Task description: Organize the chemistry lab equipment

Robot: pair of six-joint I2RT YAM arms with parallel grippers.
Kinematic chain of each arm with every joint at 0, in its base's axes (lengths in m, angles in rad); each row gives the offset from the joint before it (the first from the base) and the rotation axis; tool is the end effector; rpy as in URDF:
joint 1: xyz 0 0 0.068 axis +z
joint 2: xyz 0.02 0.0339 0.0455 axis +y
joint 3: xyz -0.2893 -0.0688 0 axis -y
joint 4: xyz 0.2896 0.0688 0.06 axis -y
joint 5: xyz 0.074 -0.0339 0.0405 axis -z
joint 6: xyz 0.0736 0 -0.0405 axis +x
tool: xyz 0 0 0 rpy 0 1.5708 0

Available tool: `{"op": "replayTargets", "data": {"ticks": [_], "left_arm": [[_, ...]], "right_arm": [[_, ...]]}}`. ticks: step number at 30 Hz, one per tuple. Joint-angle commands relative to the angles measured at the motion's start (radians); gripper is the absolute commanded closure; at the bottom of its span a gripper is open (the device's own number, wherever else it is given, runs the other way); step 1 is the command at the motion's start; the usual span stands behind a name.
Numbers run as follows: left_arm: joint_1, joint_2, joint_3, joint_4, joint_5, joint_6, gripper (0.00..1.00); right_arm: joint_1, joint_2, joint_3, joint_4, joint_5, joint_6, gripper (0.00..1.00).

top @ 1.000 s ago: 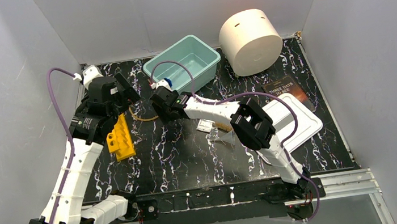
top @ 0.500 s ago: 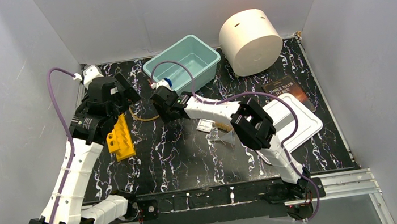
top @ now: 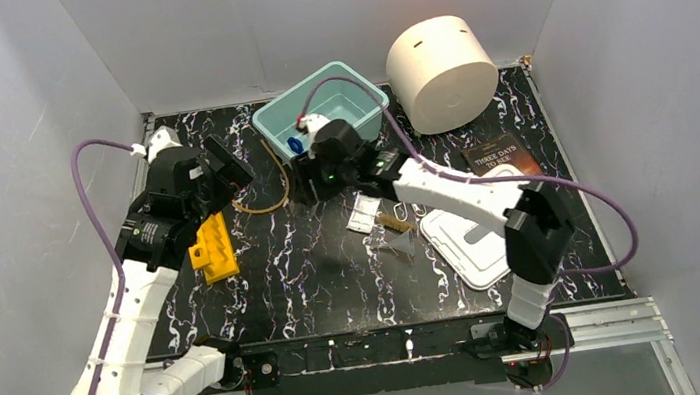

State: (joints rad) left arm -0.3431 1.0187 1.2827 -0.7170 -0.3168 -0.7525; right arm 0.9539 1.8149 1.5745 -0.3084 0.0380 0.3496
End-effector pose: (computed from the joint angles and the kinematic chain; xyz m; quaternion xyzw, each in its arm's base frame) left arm 0.2541 -0.0664 0.4303 -0.2521 0.8027 -0.1585 0.5166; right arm 0.2981 0.4155 0.3066 -0.2506 0.8354 0.2834 0.3988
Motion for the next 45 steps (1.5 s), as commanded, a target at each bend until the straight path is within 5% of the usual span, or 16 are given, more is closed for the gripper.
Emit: {"op": "replayTargets", "data": {"ticks": [1,6,11,15,22,27,32,45], "left_arm": [[0.004,-0.046,-0.072,0.096,0.26,-0.078,0.02],[0.004,-0.049,-0.236,0.453,0.68,-0.168,0.07],[0.003,-0.025,-0.29,0.683,0.87,-0.231,0.27],[0.004,0.012,-0.305,0.835,0.951,-0.298,0.31],[0.003,0.098,-0.27,0.963,1.002,-0.385,0.3],[0.003,0.14,-0.244,0.954,0.986,-0.374,0.47],[0.004,0.156,-0.225,1.013,1.027,-0.395,0.77],[0.004,0.221,-0.195,1.064,1.048,-0.417,0.96]], "right_arm": [[-0.137,-0.201,-0.173,0.174,-0.241,0.188,0.57],[-0.322,-0.398,-0.368,0.374,-0.449,0.468,0.57],[-0.397,-0.452,-0.417,0.492,-0.516,0.676,0.56],[-0.411,-0.452,-0.43,0.592,-0.549,0.794,0.57],[-0.411,-0.419,-0.445,0.705,-0.609,0.904,0.56],[-0.411,-0.402,-0.44,0.74,-0.629,0.934,0.57],[-0.412,-0.38,-0.449,0.764,-0.634,0.949,0.57],[-0.412,-0.326,-0.42,0.76,-0.643,0.913,0.56]]}}
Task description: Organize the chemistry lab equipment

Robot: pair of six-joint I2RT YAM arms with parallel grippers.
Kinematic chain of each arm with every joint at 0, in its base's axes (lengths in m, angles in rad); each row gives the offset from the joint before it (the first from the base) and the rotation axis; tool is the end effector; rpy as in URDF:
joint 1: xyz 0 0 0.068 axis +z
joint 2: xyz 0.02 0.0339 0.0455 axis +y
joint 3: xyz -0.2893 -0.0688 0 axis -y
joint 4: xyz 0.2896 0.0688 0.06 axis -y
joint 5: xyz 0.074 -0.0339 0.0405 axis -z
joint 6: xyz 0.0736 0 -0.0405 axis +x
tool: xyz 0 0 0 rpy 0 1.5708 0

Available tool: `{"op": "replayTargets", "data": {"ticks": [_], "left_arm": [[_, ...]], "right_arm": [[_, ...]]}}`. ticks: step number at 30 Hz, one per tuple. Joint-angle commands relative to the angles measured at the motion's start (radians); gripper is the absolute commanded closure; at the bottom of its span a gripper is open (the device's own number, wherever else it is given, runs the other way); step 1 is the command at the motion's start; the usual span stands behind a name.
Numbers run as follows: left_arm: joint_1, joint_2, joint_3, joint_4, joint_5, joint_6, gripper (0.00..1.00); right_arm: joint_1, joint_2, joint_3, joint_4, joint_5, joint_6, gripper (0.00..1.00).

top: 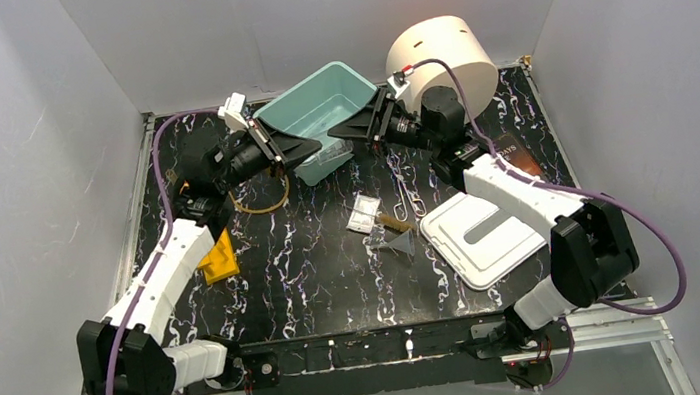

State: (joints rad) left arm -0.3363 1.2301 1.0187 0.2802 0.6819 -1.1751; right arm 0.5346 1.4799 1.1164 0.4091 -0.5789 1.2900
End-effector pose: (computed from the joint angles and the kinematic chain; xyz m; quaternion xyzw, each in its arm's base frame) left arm 0.3150 -0.1593 0.3931 -0.0386 0.6869 -0.6385 0.3449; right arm 0.3419 0.2493 0.3609 0.0523 0.6915 0.6687 0.2681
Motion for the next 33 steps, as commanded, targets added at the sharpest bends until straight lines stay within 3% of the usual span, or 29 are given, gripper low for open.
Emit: {"op": "replayTargets", "data": {"ticks": [1,5,11,16,23,28,33], "left_arm": [[-0.003,0.016,0.076,0.065,0.049,0.013,1.0],[-0.003,0.027,0.1,0.057,0.049,0.045,1.0],[0.017,0.011,0.118,0.027,0.026,0.114,1.0],[0.061,0.004,0.148,-0.037,0.018,0.171,1.0],[0.074,0.091,0.305,-0.368,-0.143,0.457,1.0],[0.073,0.259,0.494,-0.587,-0.319,0.653,1.0],[0.055,0.482,0.723,-0.764,-0.46,0.762,1.0]], "right_arm": [[0.008,0.012,0.038,0.043,-0.027,-0.029,0.55],[0.008,0.021,0.045,0.036,-0.022,-0.04,0.49],[-0.009,0.021,0.079,-0.005,-0.006,-0.094,0.2],[-0.053,0.008,0.098,-0.043,0.01,-0.141,0.08],[-0.121,-0.029,0.146,-0.175,0.068,-0.275,0.05],[-0.124,-0.05,0.24,-0.388,0.173,-0.504,0.06],[-0.124,-0.089,0.26,-0.494,0.267,-0.666,0.07]]}}
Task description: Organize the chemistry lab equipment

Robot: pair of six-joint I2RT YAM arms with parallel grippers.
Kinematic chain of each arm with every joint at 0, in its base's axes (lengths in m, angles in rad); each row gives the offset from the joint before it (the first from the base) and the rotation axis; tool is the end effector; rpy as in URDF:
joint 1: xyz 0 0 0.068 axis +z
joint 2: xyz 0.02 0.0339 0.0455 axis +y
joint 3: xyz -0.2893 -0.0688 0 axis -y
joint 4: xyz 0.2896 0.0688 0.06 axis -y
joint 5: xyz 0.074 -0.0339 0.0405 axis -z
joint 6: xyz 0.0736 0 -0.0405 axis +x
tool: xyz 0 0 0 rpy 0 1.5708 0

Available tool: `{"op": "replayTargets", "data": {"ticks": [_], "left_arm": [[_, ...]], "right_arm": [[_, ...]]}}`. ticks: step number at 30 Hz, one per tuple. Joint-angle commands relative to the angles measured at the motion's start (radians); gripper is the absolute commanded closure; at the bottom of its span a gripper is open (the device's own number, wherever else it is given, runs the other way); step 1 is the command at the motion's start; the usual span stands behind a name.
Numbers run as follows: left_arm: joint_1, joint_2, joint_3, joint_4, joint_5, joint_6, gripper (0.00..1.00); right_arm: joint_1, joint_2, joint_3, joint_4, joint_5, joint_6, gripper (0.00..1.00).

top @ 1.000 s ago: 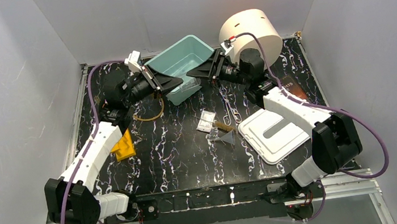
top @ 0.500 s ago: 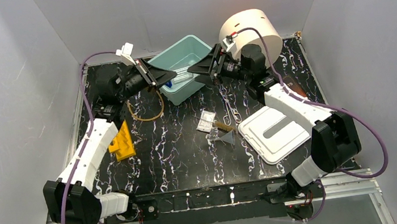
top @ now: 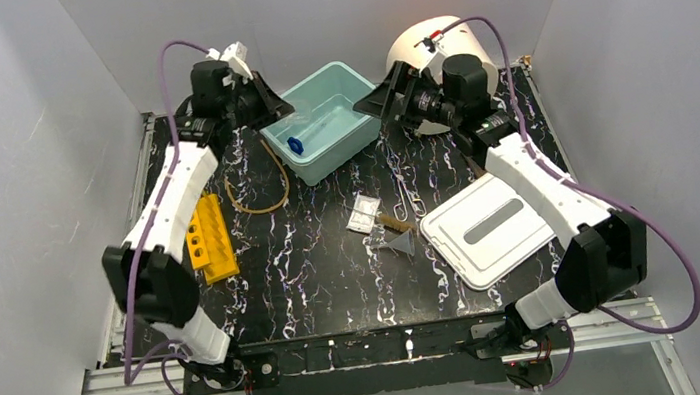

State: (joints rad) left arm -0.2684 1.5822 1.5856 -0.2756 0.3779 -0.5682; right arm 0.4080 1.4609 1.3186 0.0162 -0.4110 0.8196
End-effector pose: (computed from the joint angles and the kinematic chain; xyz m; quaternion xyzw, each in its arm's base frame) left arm 0.4265 -0.1455 0.4255 -0.0045 0.7905 -0.3779 0.4819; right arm 0.3773 0.1951 0.4016 0.0180 0.7465 0.4979 0.4409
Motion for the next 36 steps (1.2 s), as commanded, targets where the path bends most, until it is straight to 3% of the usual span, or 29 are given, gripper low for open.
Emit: {"op": "replayTargets", "data": {"ticks": [1,11,26,34,36], "left_arm": [[-0.019,0.177,0.205,-0.239,-0.181,0.163,1.0],[-0.068,0.629,0.677,-0.544,-0.361,0.156,1.0],[-0.189,0.788,0.777,-0.687,-0.578,0.233,1.0],[-0.206,0.807,0.775,-0.707,-0.587,0.266,1.0],[-0.208,0.807,0.771,-0.711,-0.588,0.268,0.94]], "right_arm": [[0.002,-0.079,0.054,-0.108,0.114,-0.22,0.07],[0.002,-0.132,0.021,-0.163,0.238,-0.339,0.08],[0.003,-0.047,0.045,-0.202,0.182,-0.297,0.1],[0.002,-0.061,0.02,-0.203,0.176,-0.287,0.11],[0.002,-0.063,0.019,-0.204,0.176,-0.287,0.11]]}}
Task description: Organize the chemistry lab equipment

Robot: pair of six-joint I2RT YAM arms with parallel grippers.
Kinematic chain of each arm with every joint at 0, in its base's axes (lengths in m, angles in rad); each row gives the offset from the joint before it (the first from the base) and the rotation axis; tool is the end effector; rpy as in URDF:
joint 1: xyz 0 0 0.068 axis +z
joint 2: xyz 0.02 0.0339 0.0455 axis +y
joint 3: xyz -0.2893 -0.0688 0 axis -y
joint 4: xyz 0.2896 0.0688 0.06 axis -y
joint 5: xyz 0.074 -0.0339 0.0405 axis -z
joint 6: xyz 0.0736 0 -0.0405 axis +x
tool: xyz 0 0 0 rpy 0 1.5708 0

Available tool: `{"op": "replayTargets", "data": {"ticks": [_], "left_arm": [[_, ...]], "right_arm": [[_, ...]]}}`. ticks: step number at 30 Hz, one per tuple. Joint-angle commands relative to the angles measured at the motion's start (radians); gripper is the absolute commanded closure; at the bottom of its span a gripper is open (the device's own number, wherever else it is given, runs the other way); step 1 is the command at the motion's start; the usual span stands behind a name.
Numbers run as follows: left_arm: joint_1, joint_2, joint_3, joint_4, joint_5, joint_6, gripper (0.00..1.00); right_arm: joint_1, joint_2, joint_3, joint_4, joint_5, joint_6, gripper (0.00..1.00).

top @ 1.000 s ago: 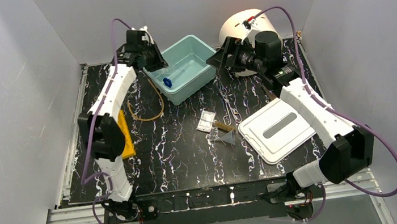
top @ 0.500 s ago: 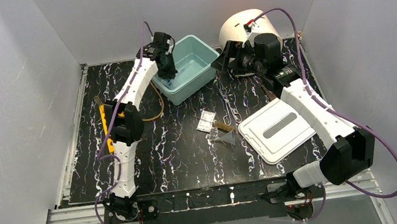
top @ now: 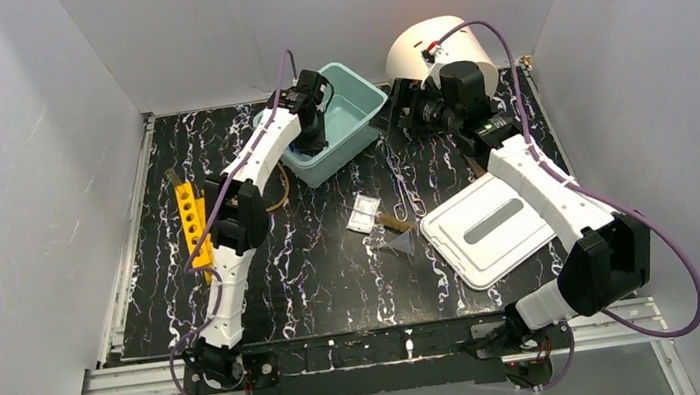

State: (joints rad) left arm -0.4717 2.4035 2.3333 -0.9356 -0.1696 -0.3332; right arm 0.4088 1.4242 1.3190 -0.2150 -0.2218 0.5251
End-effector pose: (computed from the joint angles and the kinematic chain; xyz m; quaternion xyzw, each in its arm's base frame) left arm 0.5451 -0.2641 0.2239 0.0427 0.9563 -0.0339 0.2874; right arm 0.3702 0.1780 0.3831 -0.0178 0.8082 0.3420 0.4791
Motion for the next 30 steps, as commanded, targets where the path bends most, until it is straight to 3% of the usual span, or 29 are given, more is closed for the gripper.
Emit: {"op": "replayTargets", "data": {"ticks": [1,4,7,21,30], "left_arm": [[-0.005,-0.016,0.023,-0.052,-0.039,0.033,0.88],[-0.005,-0.025,0.038,-0.042,-0.014,0.024,0.71],[-0.005,-0.046,0.065,-0.013,0.014,0.015,0.64],[-0.005,-0.234,0.05,0.066,0.054,-0.007,0.6],[-0.003,-0.429,-0.108,0.113,0.035,-0.065,0.38]], "right_arm": [[0.002,-0.029,0.019,0.024,-0.014,0.006,0.11],[0.002,-0.028,0.023,0.018,-0.015,0.002,0.11],[0.002,-0.023,0.03,0.009,-0.015,-0.003,0.11],[0.016,-0.009,0.029,-0.048,0.039,-0.045,0.1],[0.11,0.035,0.065,-0.184,0.162,-0.112,0.11]]}}
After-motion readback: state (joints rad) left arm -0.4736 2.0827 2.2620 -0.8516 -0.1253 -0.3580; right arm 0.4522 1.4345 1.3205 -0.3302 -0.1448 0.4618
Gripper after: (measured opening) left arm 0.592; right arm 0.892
